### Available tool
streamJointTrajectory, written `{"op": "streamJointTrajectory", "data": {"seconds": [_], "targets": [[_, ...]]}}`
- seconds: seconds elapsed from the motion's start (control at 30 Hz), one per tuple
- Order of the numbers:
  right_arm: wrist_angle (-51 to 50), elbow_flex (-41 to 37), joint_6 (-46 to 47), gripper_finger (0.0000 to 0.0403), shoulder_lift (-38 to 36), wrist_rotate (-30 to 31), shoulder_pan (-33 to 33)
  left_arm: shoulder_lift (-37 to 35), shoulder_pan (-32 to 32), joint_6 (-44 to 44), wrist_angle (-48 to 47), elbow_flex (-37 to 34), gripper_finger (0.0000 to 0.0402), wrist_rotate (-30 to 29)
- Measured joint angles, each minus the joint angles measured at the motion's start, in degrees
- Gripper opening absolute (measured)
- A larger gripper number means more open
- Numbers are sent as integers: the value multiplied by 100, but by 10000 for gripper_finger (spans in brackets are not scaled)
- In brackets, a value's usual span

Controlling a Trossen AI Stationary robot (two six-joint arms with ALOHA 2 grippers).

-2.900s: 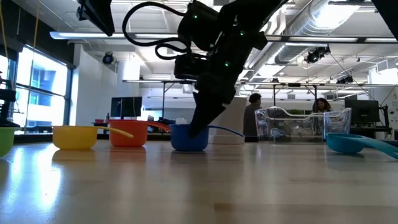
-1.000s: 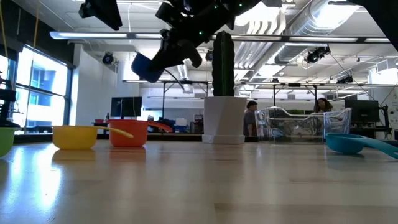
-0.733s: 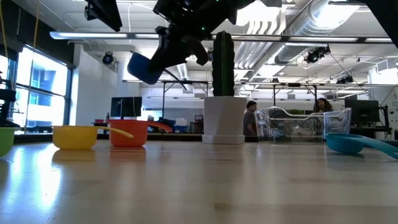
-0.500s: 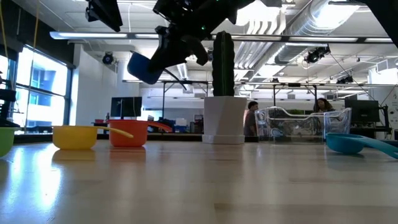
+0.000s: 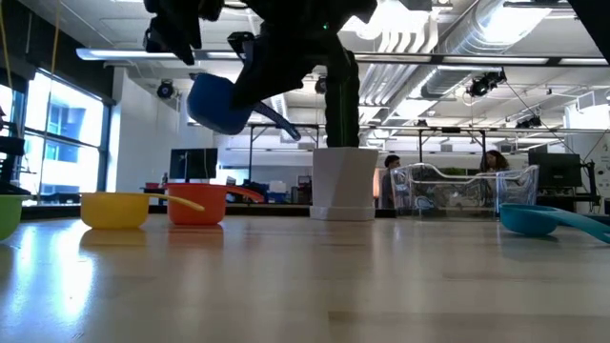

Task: Nest measuring cups in basket
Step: Stack the blue measuring cup on top of the red measuring cup

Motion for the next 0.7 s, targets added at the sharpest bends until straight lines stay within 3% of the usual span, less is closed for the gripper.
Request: {"op": "streamJointTrajectory", "data": {"seconds": [0.2,0.5,0.7], "targets": [[-71,-1,-1,4,0,706,252,378,0,-849,-13,0,147,329],[-88,-1,-174,4,0,673,267,909,-34,-825,-26,0,147,1318],[-101,-1,-304,4,0,427,267,1244,-107,-631,-86,0,147,1389]]}}
